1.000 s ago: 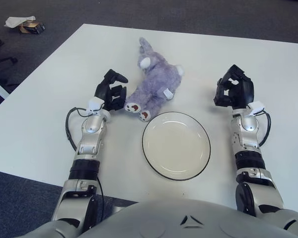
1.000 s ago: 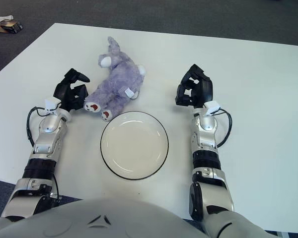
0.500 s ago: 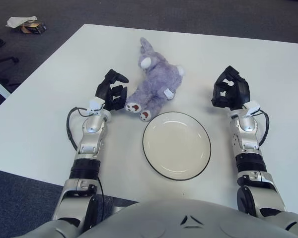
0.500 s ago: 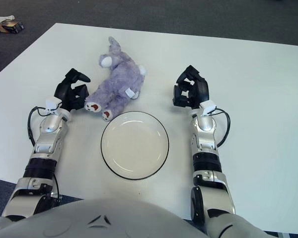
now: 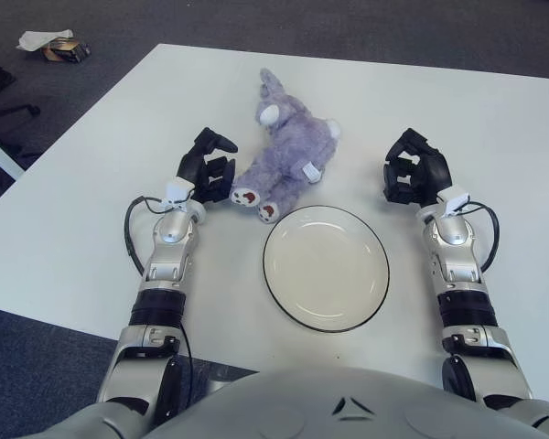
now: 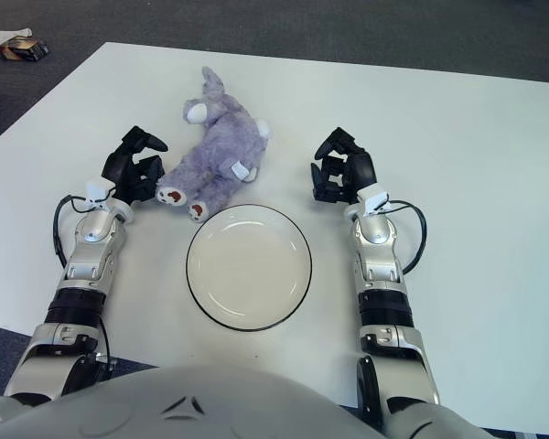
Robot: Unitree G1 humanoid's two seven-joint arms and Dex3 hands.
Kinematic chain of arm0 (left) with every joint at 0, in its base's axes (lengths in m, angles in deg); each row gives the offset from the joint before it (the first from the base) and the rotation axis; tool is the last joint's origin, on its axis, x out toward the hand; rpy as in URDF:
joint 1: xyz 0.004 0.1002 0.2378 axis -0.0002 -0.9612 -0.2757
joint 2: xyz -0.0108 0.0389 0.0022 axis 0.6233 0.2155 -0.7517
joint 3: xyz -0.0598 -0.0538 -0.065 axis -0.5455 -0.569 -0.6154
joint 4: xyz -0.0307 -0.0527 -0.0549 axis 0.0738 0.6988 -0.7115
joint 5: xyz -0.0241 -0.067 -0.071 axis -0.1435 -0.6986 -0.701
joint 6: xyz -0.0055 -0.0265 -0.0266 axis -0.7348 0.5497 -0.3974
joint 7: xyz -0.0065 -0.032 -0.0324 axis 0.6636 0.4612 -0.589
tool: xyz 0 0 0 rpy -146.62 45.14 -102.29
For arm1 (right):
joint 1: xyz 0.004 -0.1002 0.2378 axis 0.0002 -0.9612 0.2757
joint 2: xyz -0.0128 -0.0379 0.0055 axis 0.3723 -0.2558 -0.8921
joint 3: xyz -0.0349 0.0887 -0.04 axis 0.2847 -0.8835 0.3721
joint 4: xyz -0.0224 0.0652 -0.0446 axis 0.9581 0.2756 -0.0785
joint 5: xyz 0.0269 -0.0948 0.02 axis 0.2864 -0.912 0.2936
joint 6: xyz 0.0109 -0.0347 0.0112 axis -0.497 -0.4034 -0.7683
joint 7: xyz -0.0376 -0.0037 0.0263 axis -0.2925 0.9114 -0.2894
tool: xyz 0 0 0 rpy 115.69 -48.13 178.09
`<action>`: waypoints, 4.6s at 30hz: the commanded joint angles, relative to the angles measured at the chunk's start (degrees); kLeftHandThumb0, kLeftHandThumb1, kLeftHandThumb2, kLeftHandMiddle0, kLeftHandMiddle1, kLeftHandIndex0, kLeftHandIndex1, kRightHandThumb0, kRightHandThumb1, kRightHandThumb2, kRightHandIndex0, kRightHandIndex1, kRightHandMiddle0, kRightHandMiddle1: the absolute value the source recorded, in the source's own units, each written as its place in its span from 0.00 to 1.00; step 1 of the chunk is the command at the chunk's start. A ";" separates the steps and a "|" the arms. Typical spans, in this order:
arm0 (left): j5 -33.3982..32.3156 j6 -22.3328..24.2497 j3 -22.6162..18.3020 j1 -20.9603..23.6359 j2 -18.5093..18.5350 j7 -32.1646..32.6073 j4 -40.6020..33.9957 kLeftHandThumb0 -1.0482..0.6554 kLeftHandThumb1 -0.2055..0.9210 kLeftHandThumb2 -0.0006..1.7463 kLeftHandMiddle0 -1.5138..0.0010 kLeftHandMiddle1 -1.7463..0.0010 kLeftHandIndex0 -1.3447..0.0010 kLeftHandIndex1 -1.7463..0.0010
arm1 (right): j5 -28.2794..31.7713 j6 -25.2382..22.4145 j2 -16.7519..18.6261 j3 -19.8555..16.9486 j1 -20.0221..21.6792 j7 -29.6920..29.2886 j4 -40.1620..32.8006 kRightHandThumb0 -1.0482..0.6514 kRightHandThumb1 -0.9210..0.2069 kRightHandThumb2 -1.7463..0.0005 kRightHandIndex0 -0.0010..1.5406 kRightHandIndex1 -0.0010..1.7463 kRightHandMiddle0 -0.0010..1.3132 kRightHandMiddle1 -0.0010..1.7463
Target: Put the doll into the plate.
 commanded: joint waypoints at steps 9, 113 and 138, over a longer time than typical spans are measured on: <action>-1.19 -1.39 0.59 -2.73 -1.73 -1.26 3.49 0.39 0.77 0.51 0.35 0.00 0.73 0.00 | -3.00 -6.55 -2.50 1.52 -0.44 -0.04 -5.21 0.37 0.36 0.39 0.63 1.00 0.35 1.00; -14.03 52.38 -0.26 8.38 20.70 -21.70 -28.97 0.03 1.00 0.53 0.79 0.41 1.00 0.47 | -38.00 -0.96 -18.14 18.74 11.69 -14.91 11.66 0.61 0.06 0.67 0.24 0.89 0.06 0.99; 8.98 44.54 16.15 13.39 36.46 -28.97 -37.11 0.01 1.00 0.58 0.93 0.42 1.00 0.60 | -38.73 1.07 -19.60 20.43 13.86 -17.60 16.38 0.61 0.05 0.67 0.24 0.90 0.05 0.98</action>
